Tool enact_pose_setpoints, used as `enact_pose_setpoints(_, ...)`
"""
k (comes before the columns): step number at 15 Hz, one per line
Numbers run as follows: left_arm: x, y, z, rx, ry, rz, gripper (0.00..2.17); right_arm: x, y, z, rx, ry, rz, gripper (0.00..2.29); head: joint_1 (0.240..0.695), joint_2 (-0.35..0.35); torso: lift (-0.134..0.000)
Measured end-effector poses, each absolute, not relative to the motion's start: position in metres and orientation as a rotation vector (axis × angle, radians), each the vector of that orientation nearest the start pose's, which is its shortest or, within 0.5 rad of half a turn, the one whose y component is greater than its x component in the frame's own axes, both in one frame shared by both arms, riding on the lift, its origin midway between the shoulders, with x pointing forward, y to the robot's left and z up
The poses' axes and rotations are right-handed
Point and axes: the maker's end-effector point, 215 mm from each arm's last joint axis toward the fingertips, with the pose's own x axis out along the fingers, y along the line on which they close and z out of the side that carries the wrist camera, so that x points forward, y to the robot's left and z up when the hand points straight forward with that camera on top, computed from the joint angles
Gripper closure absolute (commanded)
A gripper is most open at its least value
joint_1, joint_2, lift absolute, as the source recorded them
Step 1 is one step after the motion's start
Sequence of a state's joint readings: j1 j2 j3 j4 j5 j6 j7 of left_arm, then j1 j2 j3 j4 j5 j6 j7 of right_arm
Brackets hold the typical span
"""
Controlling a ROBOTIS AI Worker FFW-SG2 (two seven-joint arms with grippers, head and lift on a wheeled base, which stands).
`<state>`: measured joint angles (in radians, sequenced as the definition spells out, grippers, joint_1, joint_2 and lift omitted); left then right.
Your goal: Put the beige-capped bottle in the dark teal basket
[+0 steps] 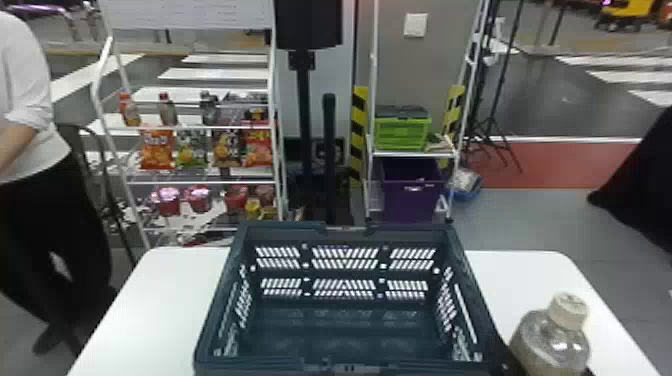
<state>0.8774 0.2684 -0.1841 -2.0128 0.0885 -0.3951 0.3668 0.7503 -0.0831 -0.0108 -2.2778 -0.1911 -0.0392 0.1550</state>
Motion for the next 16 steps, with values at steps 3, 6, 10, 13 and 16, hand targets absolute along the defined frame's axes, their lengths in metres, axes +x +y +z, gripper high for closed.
enact_pose_setpoints(3,0.299,0.230,-0.392,-0.027,0.085,0.082,0.15,0.405,-0.181,-0.295,0.116,0.067,0.221,2.08,0.499,0.000,0.000)
enact_pose_setpoints(6,0.301,0.232,-0.393,-0.026,0.088,0.083,0.15,0.435,-0.164,-0.302,0.101,0.170,0.240,2.08,0.499,0.000,0.000)
enact_pose_setpoints(10,0.302,0.234,-0.394,-0.024,0.091,0.086,0.15,0.467,-0.132,-0.316,0.056,0.322,0.277,2.07,0.499,0.000,0.000)
enact_pose_setpoints(13,0.303,0.236,-0.396,-0.025,0.094,0.087,0.15,0.483,-0.109,-0.331,0.003,0.449,0.306,2.07,0.499,0.000,0.000)
enact_pose_setpoints(16,0.302,0.237,-0.398,-0.025,0.097,0.088,0.15,0.490,-0.089,-0.339,-0.048,0.541,0.333,2.07,0.499,0.000,0.000)
